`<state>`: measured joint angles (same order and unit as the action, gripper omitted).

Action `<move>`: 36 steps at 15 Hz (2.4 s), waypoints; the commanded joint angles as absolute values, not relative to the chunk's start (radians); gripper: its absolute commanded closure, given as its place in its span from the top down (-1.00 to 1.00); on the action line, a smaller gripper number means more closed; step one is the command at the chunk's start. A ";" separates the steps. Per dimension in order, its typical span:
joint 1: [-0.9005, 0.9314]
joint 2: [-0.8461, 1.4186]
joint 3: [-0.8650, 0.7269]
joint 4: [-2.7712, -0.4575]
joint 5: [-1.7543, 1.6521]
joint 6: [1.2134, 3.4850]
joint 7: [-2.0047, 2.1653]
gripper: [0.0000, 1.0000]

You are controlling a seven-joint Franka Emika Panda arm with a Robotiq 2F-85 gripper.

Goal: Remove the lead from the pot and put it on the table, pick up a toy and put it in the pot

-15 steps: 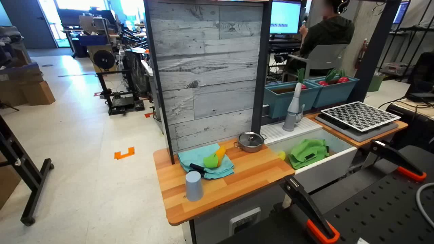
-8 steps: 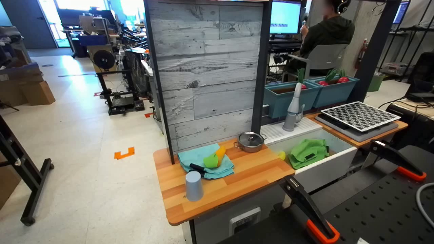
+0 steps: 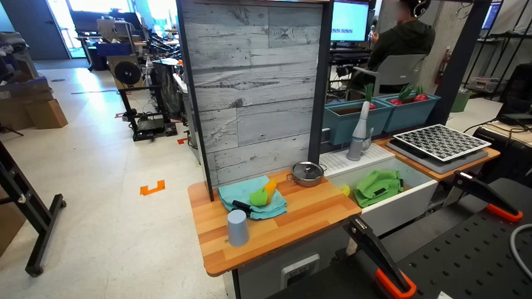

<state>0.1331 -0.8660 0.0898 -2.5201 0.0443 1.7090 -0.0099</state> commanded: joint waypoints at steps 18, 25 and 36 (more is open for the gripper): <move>0.055 -0.275 0.012 -2.621 0.061 2.499 -0.017 1.00; 0.053 0.123 0.009 -2.460 0.184 2.702 -0.042 1.00; -0.028 0.557 0.026 -2.139 0.239 2.713 0.041 1.00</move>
